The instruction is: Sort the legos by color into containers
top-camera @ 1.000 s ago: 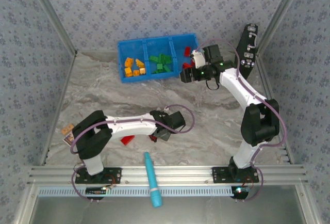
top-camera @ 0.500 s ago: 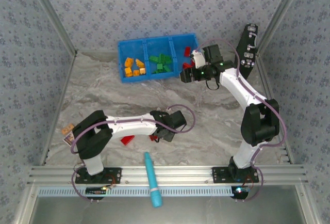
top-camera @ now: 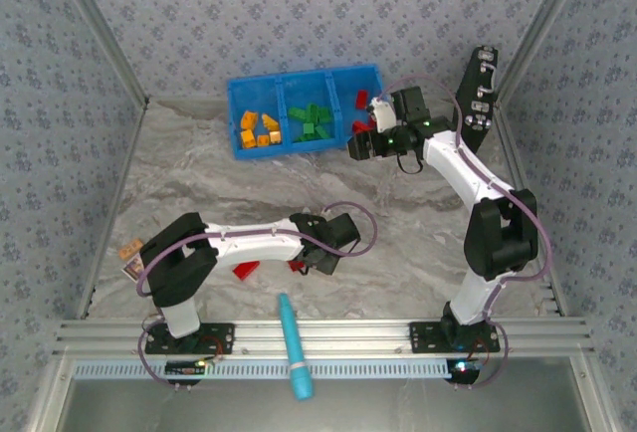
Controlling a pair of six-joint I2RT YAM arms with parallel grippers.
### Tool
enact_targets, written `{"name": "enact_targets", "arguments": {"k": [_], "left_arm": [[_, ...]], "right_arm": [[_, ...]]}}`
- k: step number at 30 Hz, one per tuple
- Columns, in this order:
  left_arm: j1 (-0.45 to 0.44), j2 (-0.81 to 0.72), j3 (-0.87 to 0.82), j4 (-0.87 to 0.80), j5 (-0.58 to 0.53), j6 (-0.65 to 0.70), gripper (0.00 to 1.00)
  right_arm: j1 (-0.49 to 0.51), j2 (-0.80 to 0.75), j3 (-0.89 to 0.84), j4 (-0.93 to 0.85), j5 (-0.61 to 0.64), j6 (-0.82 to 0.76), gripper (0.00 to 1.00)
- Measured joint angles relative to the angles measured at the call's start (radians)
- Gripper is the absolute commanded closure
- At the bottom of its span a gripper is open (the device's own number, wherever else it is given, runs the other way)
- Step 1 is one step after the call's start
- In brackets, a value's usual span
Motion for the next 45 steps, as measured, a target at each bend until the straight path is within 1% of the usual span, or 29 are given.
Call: {"name": "enact_targets", "arguments": {"k": [4,17,21,23,27,32,34,36,38,41,43,45], "left_arm": [[0.000,0.001,0.000,0.003,0.029,-0.004,0.43],[-0.006,0.034,0.000,0.030,0.112,-0.026,0.60],[-0.006,0.042,0.000,0.037,0.122,-0.031,0.65],[-0.006,0.043,0.000,0.040,0.123,-0.031,0.68],[-0.006,0.042,0.000,0.043,0.112,-0.035,0.80],[0.016,0.004,0.000,0.024,0.065,-0.024,0.81],[0.058,-0.045,0.000,0.015,0.050,-0.010,0.81],[0.132,-0.120,0.000,0.010,0.033,0.017,0.81],[0.227,-0.200,0.005,0.010,0.020,0.056,0.81],[0.401,-0.285,0.050,0.030,0.003,0.130,0.81],[0.510,-0.294,0.099,0.070,0.001,0.181,0.81],[0.610,-0.267,0.152,0.124,-0.006,0.229,0.81]], "right_arm": [[0.000,0.001,0.000,0.000,0.000,0.000,0.18],[-0.008,0.002,0.004,0.000,0.000,0.000,0.19],[-0.008,0.002,0.005,0.000,0.000,0.000,0.19],[-0.008,0.002,0.005,0.000,0.001,0.000,0.19],[-0.010,0.002,0.006,0.000,0.002,0.000,0.19],[-0.011,0.004,0.006,-0.002,0.015,0.000,0.18],[-0.013,0.004,0.006,-0.004,0.023,0.000,0.18],[-0.016,0.004,0.005,-0.006,0.028,0.000,0.16],[-0.017,0.003,0.005,-0.009,0.029,-0.002,0.14],[-0.003,-0.013,-0.023,-0.009,0.032,-0.013,0.10],[0.020,-0.041,-0.067,-0.011,0.031,-0.016,0.09],[0.053,-0.062,-0.104,-0.017,0.030,-0.011,0.06]]}}
